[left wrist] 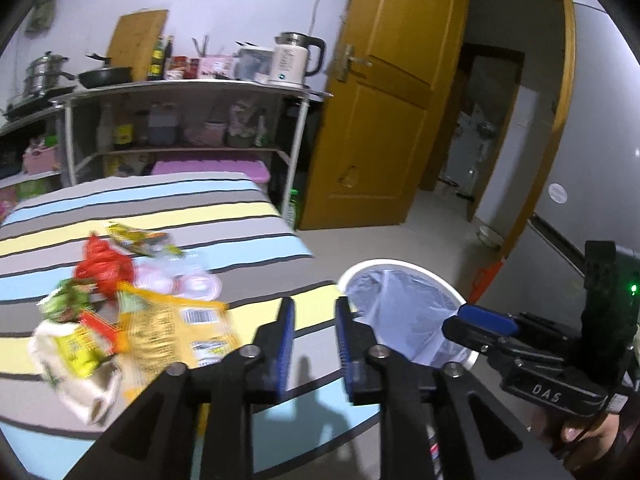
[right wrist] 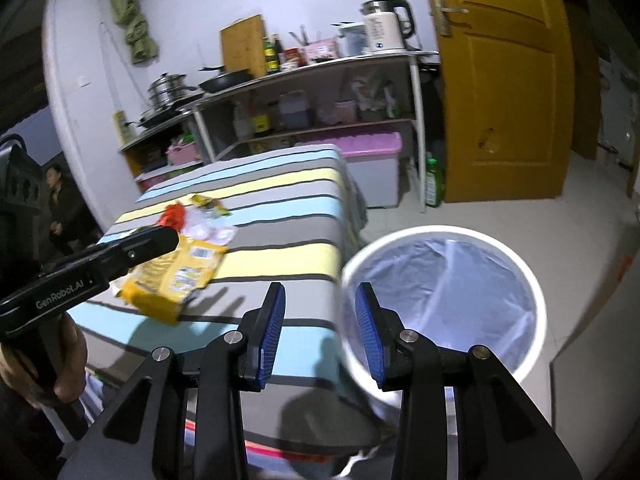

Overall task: Collect trash
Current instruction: 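Grasp the yellow snack bag with the left tool and lift it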

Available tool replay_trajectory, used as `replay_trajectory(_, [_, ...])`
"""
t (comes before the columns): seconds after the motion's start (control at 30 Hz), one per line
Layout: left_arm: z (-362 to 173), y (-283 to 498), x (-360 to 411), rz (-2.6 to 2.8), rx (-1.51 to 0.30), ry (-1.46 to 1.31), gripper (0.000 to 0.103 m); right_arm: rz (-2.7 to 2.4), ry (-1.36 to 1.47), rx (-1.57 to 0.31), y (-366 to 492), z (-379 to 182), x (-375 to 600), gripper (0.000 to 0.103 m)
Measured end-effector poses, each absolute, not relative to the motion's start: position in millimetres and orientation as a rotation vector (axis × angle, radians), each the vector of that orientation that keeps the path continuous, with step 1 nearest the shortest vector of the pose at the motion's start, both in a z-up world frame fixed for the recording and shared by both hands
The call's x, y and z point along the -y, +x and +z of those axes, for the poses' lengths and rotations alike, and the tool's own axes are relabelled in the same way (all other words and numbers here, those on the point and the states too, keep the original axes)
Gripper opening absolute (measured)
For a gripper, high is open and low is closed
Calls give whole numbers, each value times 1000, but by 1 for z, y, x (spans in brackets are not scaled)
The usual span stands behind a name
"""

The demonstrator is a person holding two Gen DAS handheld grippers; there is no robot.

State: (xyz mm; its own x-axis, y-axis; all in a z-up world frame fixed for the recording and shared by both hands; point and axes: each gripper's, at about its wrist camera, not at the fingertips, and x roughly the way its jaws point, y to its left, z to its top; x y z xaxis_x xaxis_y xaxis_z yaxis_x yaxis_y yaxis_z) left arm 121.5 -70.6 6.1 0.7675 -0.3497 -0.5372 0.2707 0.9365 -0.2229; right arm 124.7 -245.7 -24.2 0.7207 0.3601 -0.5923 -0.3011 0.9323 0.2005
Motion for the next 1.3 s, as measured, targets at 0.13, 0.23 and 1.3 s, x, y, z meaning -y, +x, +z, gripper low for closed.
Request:
replay_trajectory(0.13, [8,107,45,-275,-588,-136,26,406,71,-668,121,-20,227,38])
replay_trajectory(0.23, [7,101,28,-242,-585,-146,26,432,53,-665,118,-16,214,38])
replay_trajectory(1.3, [-51,123,-7,-183,-735,-236,18,492,10,-726,136,-37,178,38])
